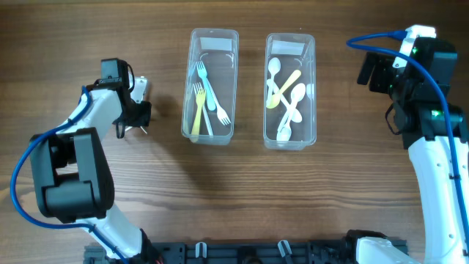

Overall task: Pack container
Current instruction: 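Carry the white fork with the left gripper and drop it in the left container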

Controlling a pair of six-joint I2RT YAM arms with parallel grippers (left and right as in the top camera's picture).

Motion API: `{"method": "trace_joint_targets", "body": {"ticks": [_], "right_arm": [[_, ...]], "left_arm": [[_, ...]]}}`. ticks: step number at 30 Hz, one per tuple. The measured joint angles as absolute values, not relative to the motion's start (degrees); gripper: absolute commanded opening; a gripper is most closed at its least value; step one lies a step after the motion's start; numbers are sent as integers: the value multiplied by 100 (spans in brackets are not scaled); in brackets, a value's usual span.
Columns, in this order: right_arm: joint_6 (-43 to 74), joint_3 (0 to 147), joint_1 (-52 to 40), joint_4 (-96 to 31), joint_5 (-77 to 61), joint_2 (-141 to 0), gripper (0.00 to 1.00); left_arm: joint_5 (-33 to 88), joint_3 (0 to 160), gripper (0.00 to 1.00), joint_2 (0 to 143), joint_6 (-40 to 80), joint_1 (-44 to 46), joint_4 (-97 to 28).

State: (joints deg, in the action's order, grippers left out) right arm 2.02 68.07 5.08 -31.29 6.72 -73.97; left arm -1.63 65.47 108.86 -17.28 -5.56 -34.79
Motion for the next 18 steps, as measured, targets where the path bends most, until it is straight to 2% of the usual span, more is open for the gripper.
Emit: {"method": "trace_joint_targets", "body": {"ticks": [3, 4, 6, 10, 13, 18], "right_arm": [[202, 6807, 508, -3129, 672, -7397, 100], [200, 6807, 508, -3129, 672, -7397, 100], [200, 6807, 508, -3129, 672, -7397, 100], [202, 6807, 508, -3129, 672, -7397, 100], [202, 6807, 508, -3129, 672, -7397, 100], [202, 6807, 508, -3129, 672, -7397, 100]], "left_arm": [[-250, 6565, 6, 10864, -1728, -458, -3524], [-250, 6569, 13, 10829, -1728, -410, -3531], [-250, 6569, 17, 10720, -1734, -353, -3538], [-250, 6593, 12, 10339, -1723, -331, -3538], [-239, 6608, 4, 10077, -1542, -331, -3546], [172, 6877, 4, 9185, -1168, -132, -3529]]}}
